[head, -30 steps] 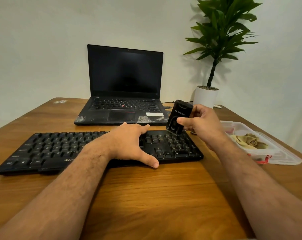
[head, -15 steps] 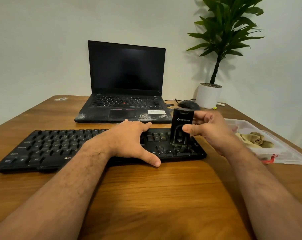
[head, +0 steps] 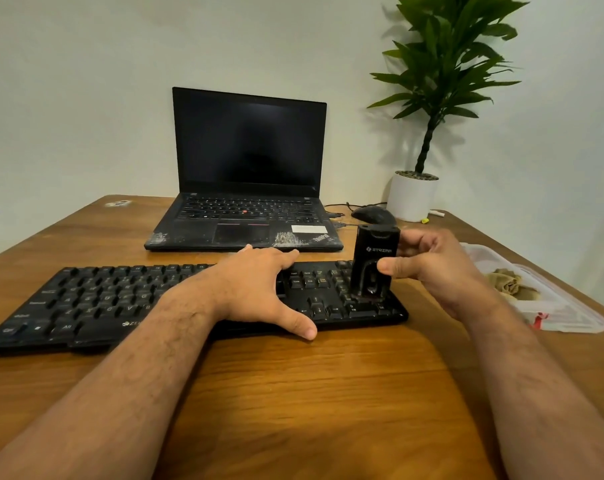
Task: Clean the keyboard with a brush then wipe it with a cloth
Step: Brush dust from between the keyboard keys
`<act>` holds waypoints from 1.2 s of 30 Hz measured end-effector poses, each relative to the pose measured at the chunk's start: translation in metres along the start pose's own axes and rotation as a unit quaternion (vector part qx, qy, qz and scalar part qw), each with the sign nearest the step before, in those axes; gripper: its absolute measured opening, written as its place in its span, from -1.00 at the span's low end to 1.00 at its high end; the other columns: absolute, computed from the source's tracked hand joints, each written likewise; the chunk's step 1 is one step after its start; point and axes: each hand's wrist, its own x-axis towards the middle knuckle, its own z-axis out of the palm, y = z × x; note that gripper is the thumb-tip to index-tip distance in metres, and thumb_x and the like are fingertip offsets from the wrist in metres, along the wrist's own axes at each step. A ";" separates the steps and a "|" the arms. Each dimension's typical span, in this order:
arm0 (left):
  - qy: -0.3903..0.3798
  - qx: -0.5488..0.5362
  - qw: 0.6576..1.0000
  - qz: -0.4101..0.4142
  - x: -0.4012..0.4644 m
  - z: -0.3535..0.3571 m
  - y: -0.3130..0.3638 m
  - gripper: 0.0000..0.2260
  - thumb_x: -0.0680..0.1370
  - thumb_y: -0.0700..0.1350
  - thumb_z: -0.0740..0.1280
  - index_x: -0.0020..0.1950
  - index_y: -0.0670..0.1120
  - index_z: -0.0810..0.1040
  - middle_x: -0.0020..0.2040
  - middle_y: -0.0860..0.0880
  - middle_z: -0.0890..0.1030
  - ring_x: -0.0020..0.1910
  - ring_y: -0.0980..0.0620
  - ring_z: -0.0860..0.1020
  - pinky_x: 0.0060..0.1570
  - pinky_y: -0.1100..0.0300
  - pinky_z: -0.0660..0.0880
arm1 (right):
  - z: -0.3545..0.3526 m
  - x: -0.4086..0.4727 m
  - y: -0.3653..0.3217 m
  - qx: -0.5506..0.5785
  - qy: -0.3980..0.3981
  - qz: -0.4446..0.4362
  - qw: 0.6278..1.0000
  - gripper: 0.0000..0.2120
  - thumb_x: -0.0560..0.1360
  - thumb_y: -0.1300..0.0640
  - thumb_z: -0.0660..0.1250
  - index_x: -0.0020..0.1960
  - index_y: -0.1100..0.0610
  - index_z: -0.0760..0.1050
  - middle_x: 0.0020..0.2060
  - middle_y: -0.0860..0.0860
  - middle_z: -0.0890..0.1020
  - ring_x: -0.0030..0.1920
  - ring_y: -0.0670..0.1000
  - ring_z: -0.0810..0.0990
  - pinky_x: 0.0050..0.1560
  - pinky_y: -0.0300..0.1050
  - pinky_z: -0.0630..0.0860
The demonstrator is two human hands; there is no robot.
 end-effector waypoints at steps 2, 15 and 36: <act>0.000 0.001 1.000 0.000 0.000 0.000 0.001 0.18 0.16 0.48 0.45 0.63 0.07 0.03 0.58 0.11 0.22 0.54 0.04 0.19 0.57 -0.04 0.02 | 0.007 0.011 0.005 -0.021 0.062 0.023 0.998 -0.62 0.43 0.27 0.52 0.20 -0.01 0.64 -0.07 -0.11 0.76 0.02 -0.09 0.72 0.28 0.17 0.54; 0.005 0.001 1.000 -0.003 0.001 0.002 -0.002 0.22 0.11 0.52 0.43 0.63 0.09 0.03 0.58 0.12 0.20 0.56 0.02 0.16 0.58 -0.06 -0.01 | 0.015 0.013 0.006 0.012 0.050 0.035 0.998 -0.74 0.54 0.22 0.42 0.17 -0.05 0.61 -0.02 -0.08 0.75 0.09 -0.03 0.69 0.27 0.18 0.53; -0.005 -0.003 1.000 -0.012 -0.001 -0.001 0.001 0.19 0.13 0.50 0.43 0.63 0.10 0.02 0.60 0.12 0.17 0.57 0.01 0.12 0.58 -0.06 -0.01 | 0.021 0.006 0.005 0.129 -0.002 0.049 0.990 -0.64 0.50 0.34 0.41 0.21 0.00 0.56 0.01 -0.01 0.75 -0.04 -0.07 0.74 -0.13 -0.15 0.63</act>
